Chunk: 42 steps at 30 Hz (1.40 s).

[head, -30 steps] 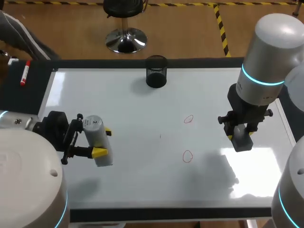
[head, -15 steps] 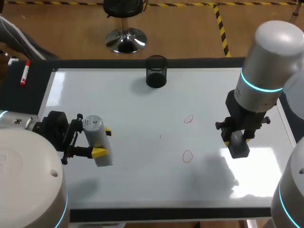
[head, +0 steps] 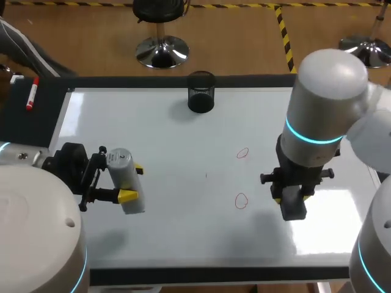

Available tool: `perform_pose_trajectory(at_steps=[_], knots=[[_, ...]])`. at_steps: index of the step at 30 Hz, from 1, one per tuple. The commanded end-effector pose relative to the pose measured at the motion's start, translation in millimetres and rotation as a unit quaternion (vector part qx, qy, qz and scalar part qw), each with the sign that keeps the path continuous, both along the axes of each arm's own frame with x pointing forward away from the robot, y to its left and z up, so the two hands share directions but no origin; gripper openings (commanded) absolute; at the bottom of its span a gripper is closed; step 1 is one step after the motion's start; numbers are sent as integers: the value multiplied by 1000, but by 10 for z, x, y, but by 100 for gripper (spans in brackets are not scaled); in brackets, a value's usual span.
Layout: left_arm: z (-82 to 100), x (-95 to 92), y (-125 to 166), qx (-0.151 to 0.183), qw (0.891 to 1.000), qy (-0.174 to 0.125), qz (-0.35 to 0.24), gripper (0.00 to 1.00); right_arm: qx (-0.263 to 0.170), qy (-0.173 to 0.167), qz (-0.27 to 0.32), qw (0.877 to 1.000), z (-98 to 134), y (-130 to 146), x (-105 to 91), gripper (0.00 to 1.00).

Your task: Pick up the inspection probe, press it on each red-marked spot on the whiteboard one by one, put down the probe, pick up the eraser, and wipe off all the red marks.

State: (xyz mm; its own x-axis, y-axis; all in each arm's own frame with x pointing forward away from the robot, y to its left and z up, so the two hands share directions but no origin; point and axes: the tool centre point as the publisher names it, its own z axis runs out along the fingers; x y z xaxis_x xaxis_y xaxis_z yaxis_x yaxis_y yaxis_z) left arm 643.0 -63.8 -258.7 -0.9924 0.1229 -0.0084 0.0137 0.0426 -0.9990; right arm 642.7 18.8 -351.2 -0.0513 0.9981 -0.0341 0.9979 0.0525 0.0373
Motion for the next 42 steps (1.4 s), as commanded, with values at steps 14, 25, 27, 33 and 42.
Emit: perform_pose_trajectory(at_steps=[14,25,27,33,42], knots=[[1,-1,-1,-2,1000,-1,0,0,8,23,-14,1000,-159,618,79,0],[1,-1,-1,-2,1000,-1,0,0,-4,25,4,1000,-215,1037,68,0],[1,-1,-1,-2,1000,-1,0,0,-8,19,-1,1000,-217,1081,74,0],[1,-1,-1,-2,1000,-1,0,0,-8,-1,-14,1000,-221,1186,51,0],[1,-1,-1,-2,1000,-1,0,0,3,7,-12,1000,-330,1339,110,0]])
